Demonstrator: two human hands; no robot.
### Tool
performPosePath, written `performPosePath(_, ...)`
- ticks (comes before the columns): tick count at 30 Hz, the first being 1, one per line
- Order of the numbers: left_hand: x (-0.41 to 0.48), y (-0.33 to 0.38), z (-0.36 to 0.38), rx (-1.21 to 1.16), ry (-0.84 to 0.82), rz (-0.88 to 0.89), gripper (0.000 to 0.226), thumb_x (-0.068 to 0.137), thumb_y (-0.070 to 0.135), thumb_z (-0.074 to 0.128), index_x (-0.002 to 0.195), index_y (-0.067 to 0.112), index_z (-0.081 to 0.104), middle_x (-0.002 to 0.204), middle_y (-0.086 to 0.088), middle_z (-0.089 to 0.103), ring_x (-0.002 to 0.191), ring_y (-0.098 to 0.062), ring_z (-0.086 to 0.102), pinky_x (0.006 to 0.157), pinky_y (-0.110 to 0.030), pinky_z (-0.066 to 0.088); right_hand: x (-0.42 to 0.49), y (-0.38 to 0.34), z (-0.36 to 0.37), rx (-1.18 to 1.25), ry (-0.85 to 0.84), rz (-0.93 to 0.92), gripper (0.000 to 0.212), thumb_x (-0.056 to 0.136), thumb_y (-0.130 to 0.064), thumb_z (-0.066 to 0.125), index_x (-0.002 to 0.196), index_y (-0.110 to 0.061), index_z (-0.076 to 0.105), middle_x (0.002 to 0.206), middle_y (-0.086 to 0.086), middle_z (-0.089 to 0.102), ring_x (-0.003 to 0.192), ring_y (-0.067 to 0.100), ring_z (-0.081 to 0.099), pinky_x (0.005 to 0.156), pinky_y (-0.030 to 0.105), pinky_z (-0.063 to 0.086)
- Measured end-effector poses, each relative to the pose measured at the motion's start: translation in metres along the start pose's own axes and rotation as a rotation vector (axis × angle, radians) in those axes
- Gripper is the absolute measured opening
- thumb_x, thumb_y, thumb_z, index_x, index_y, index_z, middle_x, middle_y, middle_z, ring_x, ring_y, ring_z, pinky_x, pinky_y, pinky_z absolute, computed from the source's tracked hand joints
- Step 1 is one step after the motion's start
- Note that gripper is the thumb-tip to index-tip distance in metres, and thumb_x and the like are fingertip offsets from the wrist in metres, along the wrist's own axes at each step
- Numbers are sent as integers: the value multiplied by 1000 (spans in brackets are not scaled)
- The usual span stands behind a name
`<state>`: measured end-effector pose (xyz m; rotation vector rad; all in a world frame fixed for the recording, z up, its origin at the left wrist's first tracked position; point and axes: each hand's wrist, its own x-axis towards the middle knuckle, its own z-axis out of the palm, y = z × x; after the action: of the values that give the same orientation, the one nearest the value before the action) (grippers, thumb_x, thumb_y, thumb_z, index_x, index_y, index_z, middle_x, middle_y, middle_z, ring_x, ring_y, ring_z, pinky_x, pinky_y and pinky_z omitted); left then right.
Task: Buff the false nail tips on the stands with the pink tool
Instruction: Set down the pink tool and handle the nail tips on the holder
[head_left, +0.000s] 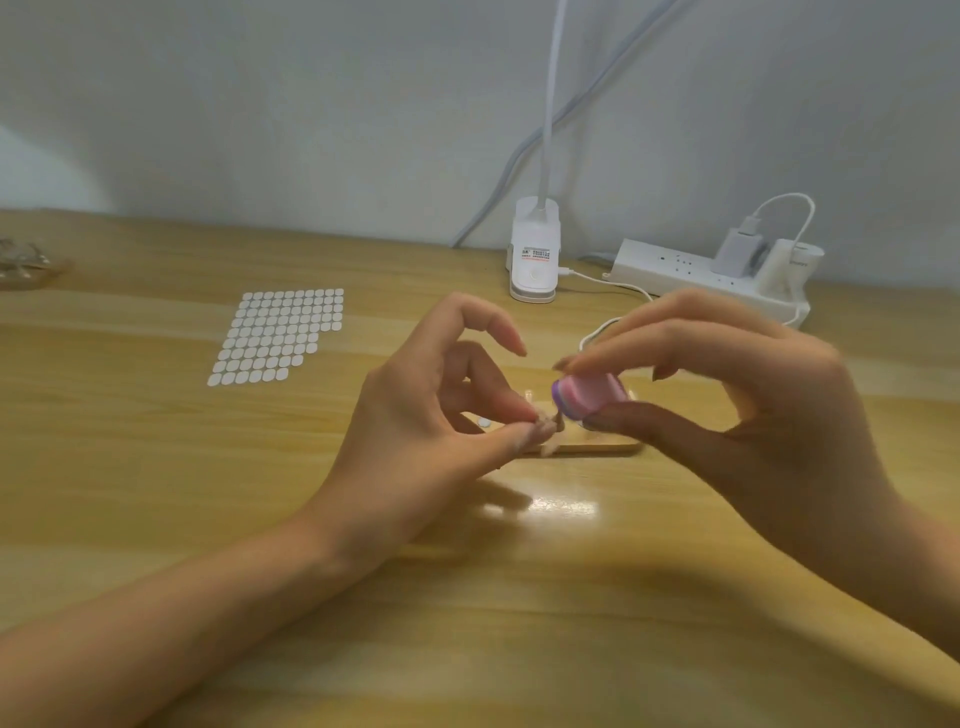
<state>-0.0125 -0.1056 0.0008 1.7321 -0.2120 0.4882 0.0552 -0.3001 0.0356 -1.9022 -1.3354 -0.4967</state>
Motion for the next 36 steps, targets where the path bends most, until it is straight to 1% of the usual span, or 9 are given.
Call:
performPosePath(4,-2,1,2,16,-22,29,43,73,23,88,101,27,56,68,3,65,67,-9,70,56,-20,51,-4,2,8,-25,-54,-4,16,85,-26,76,96,-15,78,93,-2,68,88,21,66,76,39,51)
performPosePath(8,0,-4,-2,32,0,4,44,75,5,87,101,25,57,70,4,67,73,-9,74,59,-24,57,1,7,-2,4,-34,50,17,86,-27,77,99,-16,76,94,-3,71,89,15,67,75,23,49)
performPosePath(10,1,-5,-6,50,14,9,43,76,7,86,102,26,59,75,2,68,77,-12,75,61,-29,61,5,10,-11,-3,-56,105,19,87,-33,72,102,-21,74,94,-8,71,88,14,67,70,22,47)
performPosePath(15,13,1,-21,10,65,30,44,77,11,84,109,25,58,83,3,70,79,-16,73,59,-24,56,-10,17,-12,-117,-446,182,19,86,-49,63,99,-38,71,95,-20,63,90,7,61,68,25,47)
performPosePath(18,22,5,-32,-28,68,-2,47,76,13,84,112,23,57,83,4,69,81,-20,74,60,-22,54,-16,11,1,-235,-553,136,33,84,-57,58,110,-40,69,107,-21,56,101,7,53,77,40,53)
performPosePath(21,32,11,-44,-18,17,-8,51,74,20,82,117,20,55,83,6,70,86,-21,77,60,-20,54,-8,-3,12,-129,-476,39,23,91,-46,65,110,-34,72,106,-15,60,99,14,58,73,37,56)
performPosePath(26,33,2,-51,-4,26,-49,51,77,14,83,119,20,55,80,7,71,86,-22,76,59,-20,53,8,-21,51,-140,-582,-200,16,90,-19,73,105,-20,77,99,-4,69,85,19,61,72,33,51)
performPosePath(31,26,-13,-51,27,2,-122,49,80,7,84,120,19,57,81,4,70,80,-14,73,61,-21,53,21,-22,59,-34,-646,-85,2,89,-18,75,91,-18,74,88,-7,65,83,6,49,71,40,52)
performPosePath(36,25,-15,-50,25,-52,-135,48,81,11,83,120,22,57,83,5,70,83,-18,75,61,-21,53,24,-22,63,-26,-654,26,7,89,-16,74,89,-19,68,82,-22,46,88,4,47,73,25,44)
